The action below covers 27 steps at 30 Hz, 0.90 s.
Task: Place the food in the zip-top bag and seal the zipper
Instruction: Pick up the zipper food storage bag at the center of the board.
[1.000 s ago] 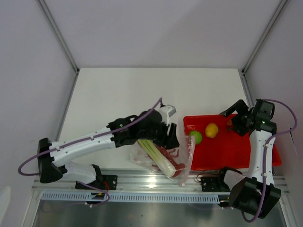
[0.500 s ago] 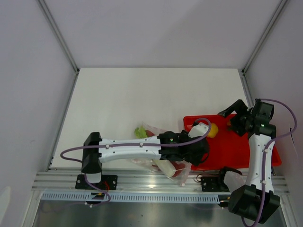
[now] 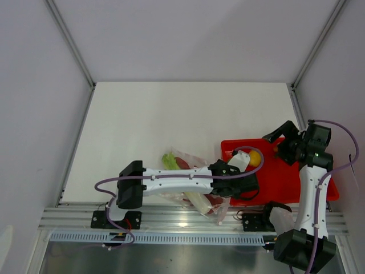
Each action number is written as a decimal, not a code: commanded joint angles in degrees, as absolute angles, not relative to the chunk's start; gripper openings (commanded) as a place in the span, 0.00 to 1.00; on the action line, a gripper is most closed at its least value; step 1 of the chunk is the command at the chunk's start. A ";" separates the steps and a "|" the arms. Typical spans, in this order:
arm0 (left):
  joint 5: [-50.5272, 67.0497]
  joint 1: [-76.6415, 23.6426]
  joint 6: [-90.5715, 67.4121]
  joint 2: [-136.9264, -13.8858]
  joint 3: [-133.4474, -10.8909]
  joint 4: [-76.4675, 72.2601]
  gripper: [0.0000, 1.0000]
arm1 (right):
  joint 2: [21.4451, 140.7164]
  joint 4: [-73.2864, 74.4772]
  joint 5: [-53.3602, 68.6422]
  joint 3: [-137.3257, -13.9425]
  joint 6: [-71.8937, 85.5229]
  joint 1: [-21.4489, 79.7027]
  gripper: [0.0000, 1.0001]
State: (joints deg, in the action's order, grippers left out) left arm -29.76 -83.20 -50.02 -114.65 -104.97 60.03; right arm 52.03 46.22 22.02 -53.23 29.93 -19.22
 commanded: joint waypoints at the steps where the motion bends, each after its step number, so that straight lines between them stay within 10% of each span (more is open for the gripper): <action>1: -31.29 -83.58 -53.16 -115.31 -107.23 61.61 0.78 | 50.97 46.14 23.12 -52.65 29.18 -19.34 0.99; 15: -31.64 -85.52 -53.96 -115.22 -106.08 62.75 0.57 | 49.92 45.97 24.08 -51.33 29.18 -19.51 1.00; 27: -33.31 -88.33 -52.74 -110.57 -100.99 63.99 0.63 | 48.69 47.55 26.19 -50.27 26.80 -19.51 1.00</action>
